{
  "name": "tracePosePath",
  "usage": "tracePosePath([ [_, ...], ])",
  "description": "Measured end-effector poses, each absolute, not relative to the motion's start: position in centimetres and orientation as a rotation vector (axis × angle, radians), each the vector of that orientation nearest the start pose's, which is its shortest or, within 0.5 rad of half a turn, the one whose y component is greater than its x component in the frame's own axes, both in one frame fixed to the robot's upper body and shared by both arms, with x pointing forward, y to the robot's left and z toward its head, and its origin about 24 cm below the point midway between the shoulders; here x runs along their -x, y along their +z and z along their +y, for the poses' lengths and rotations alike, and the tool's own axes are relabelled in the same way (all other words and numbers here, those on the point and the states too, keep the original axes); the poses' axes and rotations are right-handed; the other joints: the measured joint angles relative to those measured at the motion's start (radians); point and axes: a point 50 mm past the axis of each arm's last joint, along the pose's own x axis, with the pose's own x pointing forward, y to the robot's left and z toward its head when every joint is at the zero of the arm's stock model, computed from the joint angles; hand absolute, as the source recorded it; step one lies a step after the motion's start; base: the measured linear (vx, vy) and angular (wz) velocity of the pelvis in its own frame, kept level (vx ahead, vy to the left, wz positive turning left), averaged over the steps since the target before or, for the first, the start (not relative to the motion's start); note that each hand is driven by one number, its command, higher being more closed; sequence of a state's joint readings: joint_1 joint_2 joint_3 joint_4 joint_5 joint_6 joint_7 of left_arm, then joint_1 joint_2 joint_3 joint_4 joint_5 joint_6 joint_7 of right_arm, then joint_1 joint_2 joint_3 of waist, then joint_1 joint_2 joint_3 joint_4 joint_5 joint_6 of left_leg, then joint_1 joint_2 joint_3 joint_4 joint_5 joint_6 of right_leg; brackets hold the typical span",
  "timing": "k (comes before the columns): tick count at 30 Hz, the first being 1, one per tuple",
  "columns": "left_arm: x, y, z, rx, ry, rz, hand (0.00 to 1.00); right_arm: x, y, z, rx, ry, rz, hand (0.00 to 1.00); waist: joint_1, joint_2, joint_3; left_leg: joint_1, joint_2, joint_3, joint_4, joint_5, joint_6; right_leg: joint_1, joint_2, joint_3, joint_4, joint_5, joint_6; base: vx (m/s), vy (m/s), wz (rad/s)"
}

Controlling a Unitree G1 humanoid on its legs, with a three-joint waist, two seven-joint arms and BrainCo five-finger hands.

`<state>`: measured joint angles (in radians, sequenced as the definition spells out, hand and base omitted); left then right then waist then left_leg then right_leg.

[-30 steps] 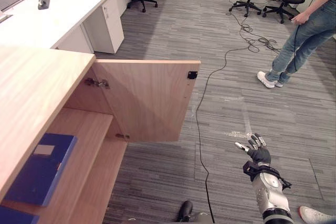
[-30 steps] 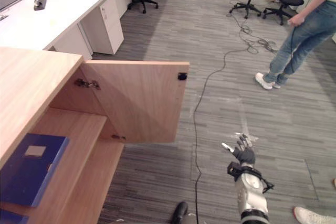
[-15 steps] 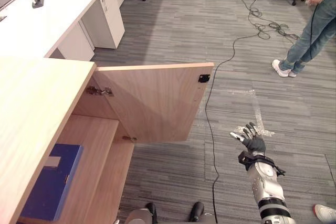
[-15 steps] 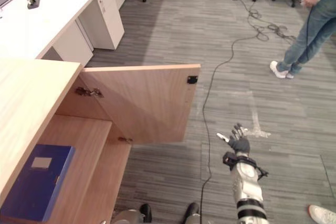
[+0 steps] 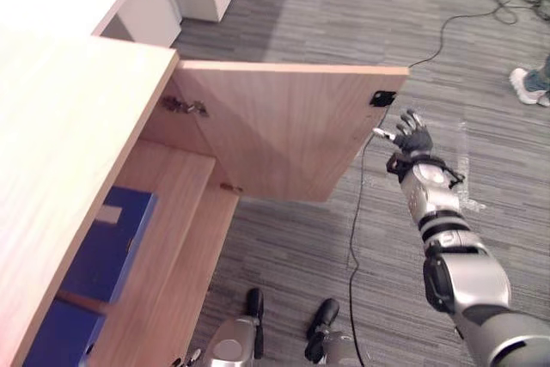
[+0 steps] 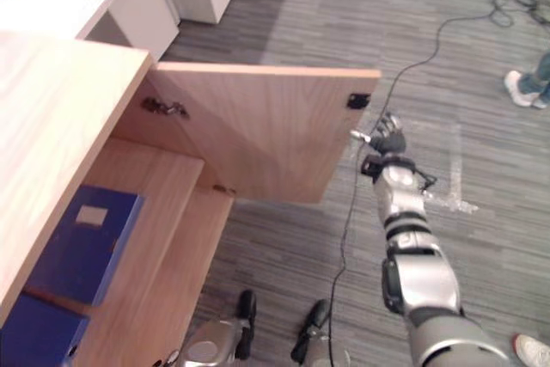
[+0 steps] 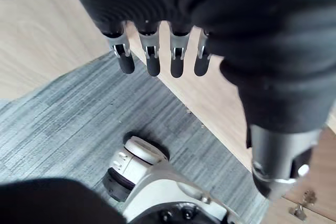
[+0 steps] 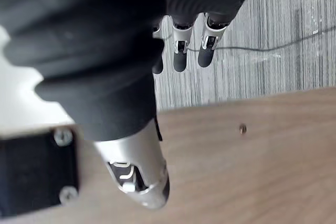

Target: Walk over to the cabinet, pick up the folder, carry it to the office cabinet, place the folder inside the office cabinet, then close the office cabinet door

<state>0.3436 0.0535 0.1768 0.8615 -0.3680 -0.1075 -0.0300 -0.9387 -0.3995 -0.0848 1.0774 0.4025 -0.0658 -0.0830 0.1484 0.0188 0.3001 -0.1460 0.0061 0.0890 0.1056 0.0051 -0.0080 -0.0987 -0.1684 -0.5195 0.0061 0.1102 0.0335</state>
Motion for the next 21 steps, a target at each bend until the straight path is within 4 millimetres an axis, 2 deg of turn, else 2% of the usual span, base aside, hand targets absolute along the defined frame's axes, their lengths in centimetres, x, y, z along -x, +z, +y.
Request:
tracePosePath([
  [2,-3.5,-15.5,20.7,0.337,0.472,1.001,0.0,-40.2,14.4,-24.5,-0.119,-0.273,0.007,0.0,0.015,0.003,0.005,-0.02,0.0,-0.013,0.001,0.007,0.002,-0.015,-0.002,-0.011,0.002,0.001,-0.002,-0.06,-0.017,0.23],
  [7,-3.9,-15.4,20.4,0.339,0.451,0.993,0.0,-40.8,18.0,-25.4,-0.058,-0.304,-0.056,0.0,0.027,0.011,0.034,-0.051,-0.003,-0.048,0.001,0.021,0.005,-0.026,-0.005,-0.046,0.006,0.002,-0.003,-0.02,-0.003,0.19],
  [11,-4.4,-15.3,20.4,0.337,0.437,0.974,0.0,-41.1,19.6,-24.8,0.062,-0.259,-0.079,0.0,0.021,0.015,0.038,-0.067,0.003,-0.048,0.004,0.022,0.004,-0.044,0.002,-0.042,0.005,0.003,-0.004,0.0,-0.016,-0.06],
  [15,-4.4,-15.2,20.5,0.334,0.438,0.971,0.0,-41.3,21.2,-22.7,0.264,-0.136,-0.127,0.0,0.004,0.015,0.038,-0.066,0.017,-0.047,0.006,0.021,0.003,-0.052,0.018,-0.02,-0.001,0.003,-0.009,0.01,-0.043,-0.18],
  [18,-4.6,-15.2,20.8,0.329,0.444,0.96,0.0,-40.6,21.5,-21.5,0.42,-0.01,-0.166,0.0,-0.001,0.015,0.038,-0.055,0.033,-0.046,0.006,0.02,0.001,-0.052,0.035,0.006,-0.002,-0.002,-0.018,0.01,-0.069,-0.26],
  [21,-4.4,-15.2,21.0,0.325,0.452,0.965,0.0,-39.6,20.4,-19.9,0.531,0.135,-0.172,0.0,-0.018,0.013,0.037,-0.036,0.045,-0.045,0.004,0.016,-0.004,-0.039,0.052,0.015,-0.006,-0.008,-0.026,0.03,-0.076,-0.22],
])
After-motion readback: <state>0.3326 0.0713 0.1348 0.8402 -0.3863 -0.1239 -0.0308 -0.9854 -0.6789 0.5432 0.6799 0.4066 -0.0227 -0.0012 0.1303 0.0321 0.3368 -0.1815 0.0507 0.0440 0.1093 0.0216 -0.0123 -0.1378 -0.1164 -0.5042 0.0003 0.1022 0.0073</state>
